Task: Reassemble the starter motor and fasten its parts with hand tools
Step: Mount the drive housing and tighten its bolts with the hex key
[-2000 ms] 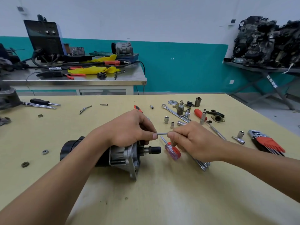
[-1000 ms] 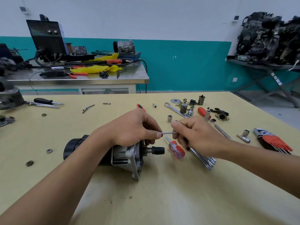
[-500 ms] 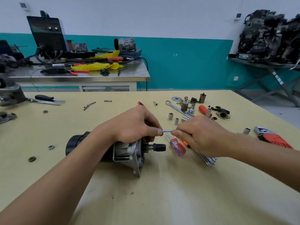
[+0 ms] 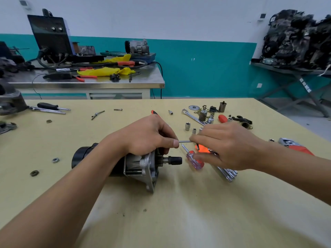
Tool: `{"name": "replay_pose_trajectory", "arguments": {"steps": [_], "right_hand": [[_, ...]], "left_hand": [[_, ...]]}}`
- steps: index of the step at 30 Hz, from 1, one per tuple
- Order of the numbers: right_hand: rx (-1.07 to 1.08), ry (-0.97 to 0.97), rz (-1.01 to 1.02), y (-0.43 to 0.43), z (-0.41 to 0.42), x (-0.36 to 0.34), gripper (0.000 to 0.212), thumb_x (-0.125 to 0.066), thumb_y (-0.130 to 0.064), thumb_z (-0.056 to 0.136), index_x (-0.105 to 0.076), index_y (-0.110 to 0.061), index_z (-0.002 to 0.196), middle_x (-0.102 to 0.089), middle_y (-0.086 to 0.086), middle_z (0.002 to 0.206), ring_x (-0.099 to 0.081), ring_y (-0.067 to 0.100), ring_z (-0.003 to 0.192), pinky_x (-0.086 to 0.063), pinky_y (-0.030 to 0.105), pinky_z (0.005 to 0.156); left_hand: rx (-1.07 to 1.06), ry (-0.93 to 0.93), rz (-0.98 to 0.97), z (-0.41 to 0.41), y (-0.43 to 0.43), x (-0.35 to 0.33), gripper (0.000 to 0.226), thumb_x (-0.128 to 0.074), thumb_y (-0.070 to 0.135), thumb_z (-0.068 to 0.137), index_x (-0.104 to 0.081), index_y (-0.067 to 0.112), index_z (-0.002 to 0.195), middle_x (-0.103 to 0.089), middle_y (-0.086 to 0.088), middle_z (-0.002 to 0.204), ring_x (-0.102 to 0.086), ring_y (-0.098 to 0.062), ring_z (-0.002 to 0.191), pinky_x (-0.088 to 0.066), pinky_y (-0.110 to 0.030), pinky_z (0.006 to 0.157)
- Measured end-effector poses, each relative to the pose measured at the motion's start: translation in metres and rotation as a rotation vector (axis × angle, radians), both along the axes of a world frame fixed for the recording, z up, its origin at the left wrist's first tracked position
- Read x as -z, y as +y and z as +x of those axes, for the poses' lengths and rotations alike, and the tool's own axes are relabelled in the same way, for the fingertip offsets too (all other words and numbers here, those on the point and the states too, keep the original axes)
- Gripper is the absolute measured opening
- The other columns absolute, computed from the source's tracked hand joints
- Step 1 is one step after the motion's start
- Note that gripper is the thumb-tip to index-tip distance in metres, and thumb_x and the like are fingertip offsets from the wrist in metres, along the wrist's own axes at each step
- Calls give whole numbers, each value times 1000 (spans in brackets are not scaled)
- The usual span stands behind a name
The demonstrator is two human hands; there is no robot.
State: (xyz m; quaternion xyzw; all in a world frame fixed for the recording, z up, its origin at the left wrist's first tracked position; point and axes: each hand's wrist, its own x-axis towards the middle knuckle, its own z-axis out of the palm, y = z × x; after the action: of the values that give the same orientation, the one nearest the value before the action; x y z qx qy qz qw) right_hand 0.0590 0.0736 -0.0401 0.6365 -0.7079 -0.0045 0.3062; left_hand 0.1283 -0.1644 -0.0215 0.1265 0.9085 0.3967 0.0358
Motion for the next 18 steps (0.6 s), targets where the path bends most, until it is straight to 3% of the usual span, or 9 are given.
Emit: {"name": "replay_pose_trajectory", "arguments": {"steps": [3, 5, 7, 9, 10, 11, 13, 16, 18], "right_hand": [[-46, 32, -66, -6, -3, 4, 36, -52, -26, 100, -73, 2, 91, -63, 9, 69, -58, 26, 58, -48, 33, 49], [-6, -243, -164, -15, 4, 7, 37, -49, -26, 101, -70, -2, 81, -58, -6, 60, -53, 13, 52, -43, 26, 49], [212, -855, -369, -28, 12, 8, 47, -44, -35, 104, -63, -6, 73, -47, -15, 47, -43, 2, 43, -36, 18, 48], [500, -1707, -532, -40, 14, 6, 47, -44, -37, 105, -57, -8, 70, -42, -9, 44, -36, 7, 36, -29, 17, 37], [590, -1957, -571, -41, 13, 4, 45, -45, -35, 105, -55, -9, 70, -39, -5, 45, -32, 9, 35, -24, 18, 33], [646, -2029, -539, -40, 13, 1, 44, -46, -35, 105, -56, -9, 70, -38, -2, 46, -31, 9, 35, -22, 18, 31], [663, -1745, -387, -33, 10, -3, 49, -48, -44, 102, -61, -8, 73, -47, 1, 47, -38, 13, 36, -28, 21, 32], [510, -750, -196, -20, 9, 1, 62, -39, -72, 90, -69, -17, 88, -64, -9, 67, -55, 5, 56, -39, 20, 49], [364, -378, -125, -9, 6, 2, 62, -40, -70, 90, -71, -17, 97, -68, -9, 78, -59, 7, 66, -44, 26, 56]], "left_hand": [[3, 0, 0, 0, 0, 0, 20, -70, 20, 92, -76, 24, 73, -70, 2, 63, -60, -9, 59, -47, -17, 62], [2, -1, -8, -1, 0, 1, 15, -69, 19, 92, -78, 18, 80, -71, 1, 65, -62, -9, 60, -48, -17, 62], [5, -6, -12, -2, 0, 2, 13, -69, 18, 92, -78, 16, 83, -72, 0, 66, -62, -9, 61, -49, -17, 63], [4, -5, -22, -3, -1, 2, 13, -69, 18, 92, -78, 16, 82, -71, 1, 65, -61, -9, 60, -47, -16, 62], [2, -6, -24, -3, -1, 3, 13, -69, 18, 92, -78, 16, 82, -71, 2, 64, -60, -9, 59, -46, -16, 62], [3, -4, -21, -3, -2, 3, 14, -69, 19, 92, -79, 16, 82, -70, 2, 63, -59, -8, 59, -46, -15, 61], [3, 7, -16, -3, -2, 3, 14, -69, 19, 92, -79, 16, 83, -69, 3, 60, -58, -8, 57, -45, -13, 60], [8, 9, -4, -3, -3, 3, 15, -68, 19, 93, -78, 16, 83, -68, 4, 59, -56, -7, 55, -44, -12, 58], [8, 6, -14, -3, -3, 2, 15, -68, 19, 93, -79, 16, 83, -67, 5, 59, -56, -6, 55, -43, -12, 58]]}}
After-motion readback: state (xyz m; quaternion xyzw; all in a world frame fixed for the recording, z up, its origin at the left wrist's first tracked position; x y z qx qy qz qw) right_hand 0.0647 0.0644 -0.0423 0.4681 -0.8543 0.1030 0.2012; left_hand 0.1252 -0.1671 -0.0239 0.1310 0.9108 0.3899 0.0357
